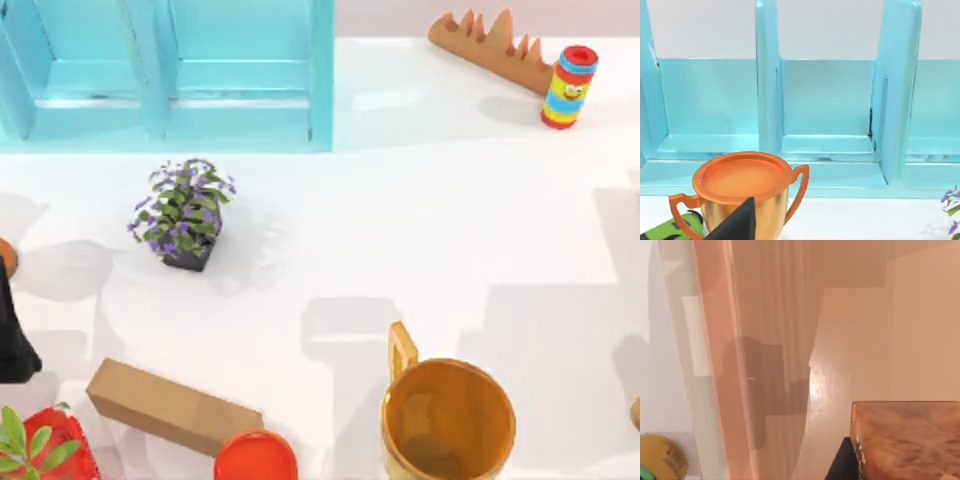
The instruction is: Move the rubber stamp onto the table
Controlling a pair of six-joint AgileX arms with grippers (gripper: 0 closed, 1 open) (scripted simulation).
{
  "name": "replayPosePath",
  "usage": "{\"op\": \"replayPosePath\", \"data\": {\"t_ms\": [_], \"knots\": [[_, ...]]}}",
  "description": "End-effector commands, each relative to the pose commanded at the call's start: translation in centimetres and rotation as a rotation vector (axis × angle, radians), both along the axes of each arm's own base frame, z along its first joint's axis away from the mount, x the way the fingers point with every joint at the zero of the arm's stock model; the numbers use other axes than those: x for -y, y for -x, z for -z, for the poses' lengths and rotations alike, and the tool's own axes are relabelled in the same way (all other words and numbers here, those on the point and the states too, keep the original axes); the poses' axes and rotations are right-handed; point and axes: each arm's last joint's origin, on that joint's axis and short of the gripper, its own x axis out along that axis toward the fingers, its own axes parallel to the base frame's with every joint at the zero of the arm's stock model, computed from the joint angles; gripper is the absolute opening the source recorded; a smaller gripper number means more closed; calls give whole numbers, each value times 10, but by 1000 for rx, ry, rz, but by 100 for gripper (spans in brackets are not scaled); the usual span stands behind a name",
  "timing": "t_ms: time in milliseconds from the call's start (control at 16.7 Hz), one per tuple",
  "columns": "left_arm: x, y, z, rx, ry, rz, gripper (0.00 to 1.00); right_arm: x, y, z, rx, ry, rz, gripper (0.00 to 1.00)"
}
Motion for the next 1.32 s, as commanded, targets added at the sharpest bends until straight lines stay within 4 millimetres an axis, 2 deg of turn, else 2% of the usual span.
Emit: {"op": "replayPosePath", "data": {"t_ms": [240, 480, 600, 900, 1080, 1320], "knots": [[0, 0, 0, 0, 0, 0, 100, -50, 6, -40, -8, -1, -12, 0], [0, 0, 0, 0, 0, 0, 100, -83, 20, -59, -28, -11, -39, 0], [0, 0, 0, 0, 0, 0, 100, -90, 24, -61, -33, -16, -46, 0], [0, 0, 0, 0, 0, 0, 100, -90, 22, -60, -35, -17, -41, 0], [0, 0, 0, 0, 0, 0, 100, -103, 5, -60, -17, -19, -36, 0], [0, 0, 0, 0, 0, 0, 100, -143, -36, -50, 17, -34, -29, 0]]}}
